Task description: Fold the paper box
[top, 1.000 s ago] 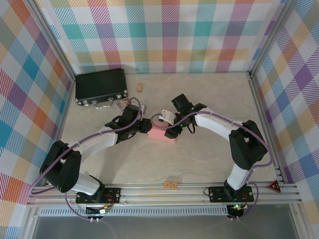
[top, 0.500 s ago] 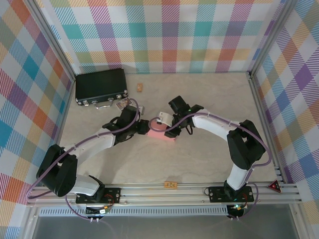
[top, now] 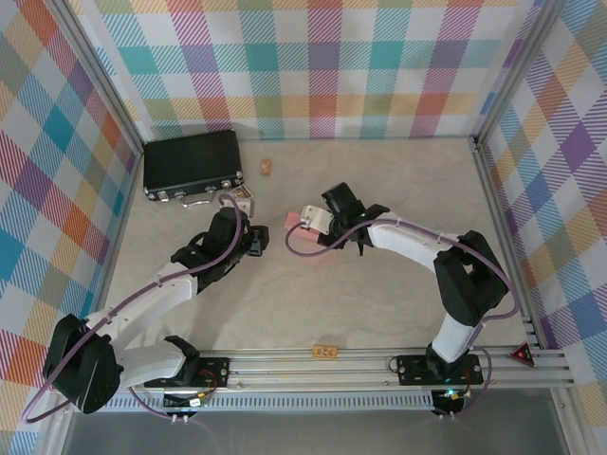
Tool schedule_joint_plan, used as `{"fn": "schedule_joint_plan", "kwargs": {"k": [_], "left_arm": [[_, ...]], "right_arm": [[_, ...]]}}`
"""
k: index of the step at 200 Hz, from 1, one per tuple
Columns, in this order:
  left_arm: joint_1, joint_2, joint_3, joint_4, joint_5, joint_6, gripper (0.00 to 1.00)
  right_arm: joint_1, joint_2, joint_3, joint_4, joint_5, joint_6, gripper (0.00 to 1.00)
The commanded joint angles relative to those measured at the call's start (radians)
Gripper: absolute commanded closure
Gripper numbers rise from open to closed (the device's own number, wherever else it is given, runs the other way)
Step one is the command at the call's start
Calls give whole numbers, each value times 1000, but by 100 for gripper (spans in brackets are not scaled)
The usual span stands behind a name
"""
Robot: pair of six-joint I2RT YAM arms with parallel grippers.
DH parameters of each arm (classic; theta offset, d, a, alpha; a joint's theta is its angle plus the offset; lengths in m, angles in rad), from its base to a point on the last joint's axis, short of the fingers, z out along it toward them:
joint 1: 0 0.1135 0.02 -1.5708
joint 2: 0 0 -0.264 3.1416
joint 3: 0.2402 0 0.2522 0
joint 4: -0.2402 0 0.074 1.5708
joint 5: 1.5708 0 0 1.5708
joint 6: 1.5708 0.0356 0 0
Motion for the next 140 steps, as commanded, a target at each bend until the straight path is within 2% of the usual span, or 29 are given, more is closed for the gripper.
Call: {"fn": "schedule_joint_plan", "kwargs": {"k": [1, 26, 49, 74, 95, 140], "left_arm": [[4, -33, -23, -41, -70, 4, 56], [4, -53, -36, -49, -96, -1, 56], [4, -67, -50, -51, -113, -9, 56], [4, -79, -58, -52, -128, -14, 56], [4, -85, -63, -54, -143, -17, 56], [5, -87, -70, -52, -167, -16, 56]], "right_arm": [[4, -14, -48, 174, 146, -96, 60], [3, 3, -123, 365, 259, -199, 60], [3, 8, -210, 551, 284, -291, 58], [15, 7, -287, 673, 302, -336, 56], [29, -13, -338, 714, 292, -337, 49], [51, -52, -400, 641, 250, -255, 36]]}}
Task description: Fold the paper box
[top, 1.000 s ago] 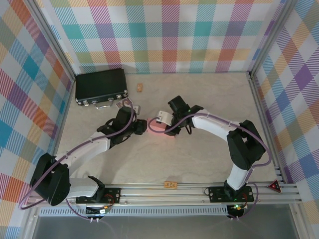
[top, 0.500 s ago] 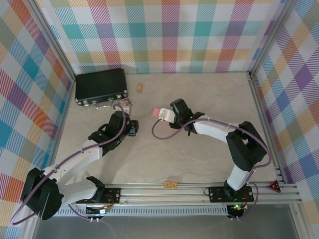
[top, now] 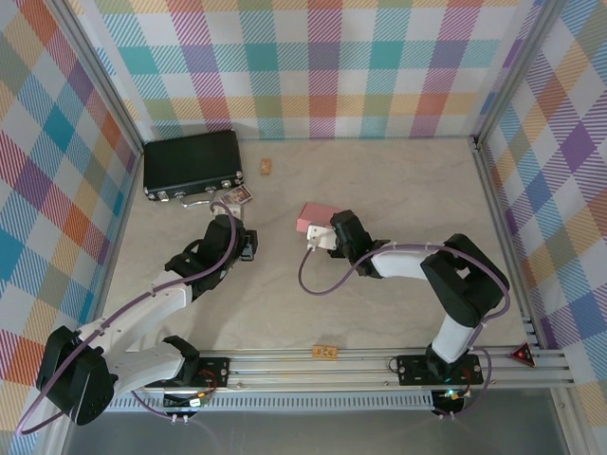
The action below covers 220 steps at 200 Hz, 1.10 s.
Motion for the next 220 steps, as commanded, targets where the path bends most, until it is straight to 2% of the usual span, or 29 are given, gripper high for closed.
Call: {"fn": "schedule_joint_plan", "kwargs": {"k": [1, 25, 70, 95, 104, 134, 153, 172, 203, 220], "left_arm": [[5, -21, -21, -9, -36, -12, 56], [5, -19, -24, -8, -40, -13, 56], [6, -23, -29, -9, -48, -15, 55], [7, -19, -34, -16, -88, -13, 43], [9, -14, -37, -20, -112, -8, 41], [21, 23, -48, -22, -250, 25, 24], [56, 82, -41, -14, -326, 59, 11], [116, 139, -41, 32, -343, 105, 0], [177, 201, -65, 175, -303, 234, 0], [218, 226, -90, 272, -208, 287, 0]], "right_arm": [[14, -43, -28, 16, -22, 39, 35], [23, -59, -50, -37, -58, 54, 30], [22, -141, -55, -172, -157, 154, 26], [13, -211, -53, -180, -175, 283, 26], [2, -227, -52, -166, -140, 338, 26], [-55, -273, -66, -119, -12, 497, 26], [-125, -320, -82, -125, 24, 611, 26], [-225, -367, -92, -165, 24, 754, 26], [-413, -438, -132, -209, -76, 968, 24], [-515, -465, -168, -195, -169, 1054, 22]]}}
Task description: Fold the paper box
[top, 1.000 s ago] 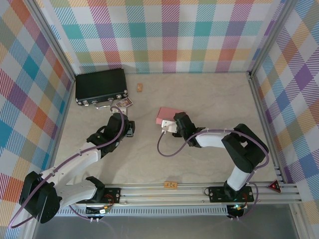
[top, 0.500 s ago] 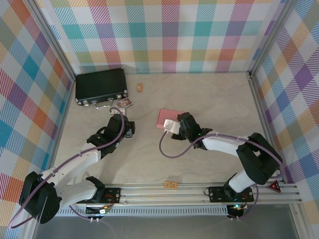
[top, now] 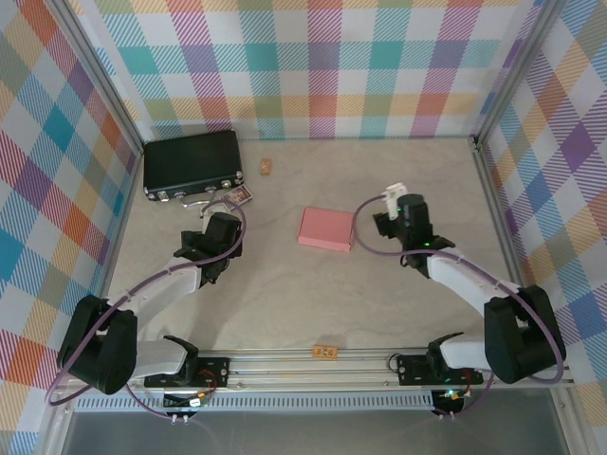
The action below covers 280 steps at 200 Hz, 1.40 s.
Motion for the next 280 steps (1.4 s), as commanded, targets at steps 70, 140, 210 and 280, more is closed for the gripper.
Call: {"fn": "schedule_joint_plan", "kwargs": {"k": [70, 140, 210, 280], "left_arm": [[208, 153, -116, 522, 445, 208, 0], [266, 212, -203, 846, 552, 226, 0], [294, 309, -256, 1032, 421, 148, 0], [296, 305, -268, 1049, 321, 107, 0]], "right_arm": [[-337, -36, -206, 286, -376, 310, 16], [-366, 59, -286, 577, -494, 229, 17], [-364, 252, -342, 840, -467, 239, 15], [-313, 251, -261, 683, -396, 201, 1]]}}
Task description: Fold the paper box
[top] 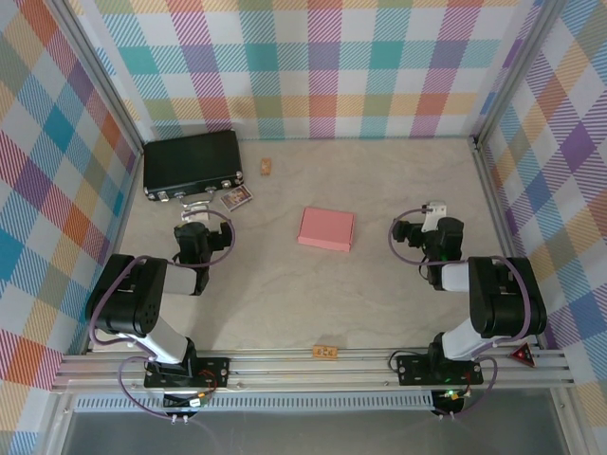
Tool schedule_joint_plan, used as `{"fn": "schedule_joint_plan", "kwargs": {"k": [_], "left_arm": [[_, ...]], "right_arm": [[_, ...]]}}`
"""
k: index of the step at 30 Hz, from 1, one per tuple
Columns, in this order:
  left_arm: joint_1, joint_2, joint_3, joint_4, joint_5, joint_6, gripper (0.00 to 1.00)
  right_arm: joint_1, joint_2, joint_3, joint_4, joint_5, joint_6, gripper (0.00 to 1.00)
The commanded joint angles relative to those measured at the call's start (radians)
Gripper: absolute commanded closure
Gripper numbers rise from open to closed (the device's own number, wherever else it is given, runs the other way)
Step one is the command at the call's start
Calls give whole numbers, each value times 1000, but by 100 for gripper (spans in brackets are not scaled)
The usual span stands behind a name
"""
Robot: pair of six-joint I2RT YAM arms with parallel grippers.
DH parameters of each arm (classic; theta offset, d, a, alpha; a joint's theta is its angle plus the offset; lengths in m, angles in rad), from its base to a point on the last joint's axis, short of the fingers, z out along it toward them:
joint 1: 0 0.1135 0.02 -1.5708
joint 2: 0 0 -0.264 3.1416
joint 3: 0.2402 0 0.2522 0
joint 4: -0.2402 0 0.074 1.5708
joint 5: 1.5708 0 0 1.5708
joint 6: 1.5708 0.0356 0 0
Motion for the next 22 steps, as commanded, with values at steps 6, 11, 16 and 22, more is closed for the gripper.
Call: {"fn": "schedule_joint_plan", "kwargs": {"k": [6, 11, 16, 22], "left_arm": [[9, -1, -1, 33, 7, -6, 0], [9, 2, 3, 26, 10, -5, 0], [11, 2, 6, 21, 12, -6, 0], [26, -2, 1, 25, 48, -11, 0]], "right_arm": [[5, -1, 16, -2, 12, -17, 1], [5, -1, 16, -1, 13, -17, 1], [5, -1, 16, -2, 12, -17, 1], [5, -1, 16, -1, 12, -18, 1]]}}
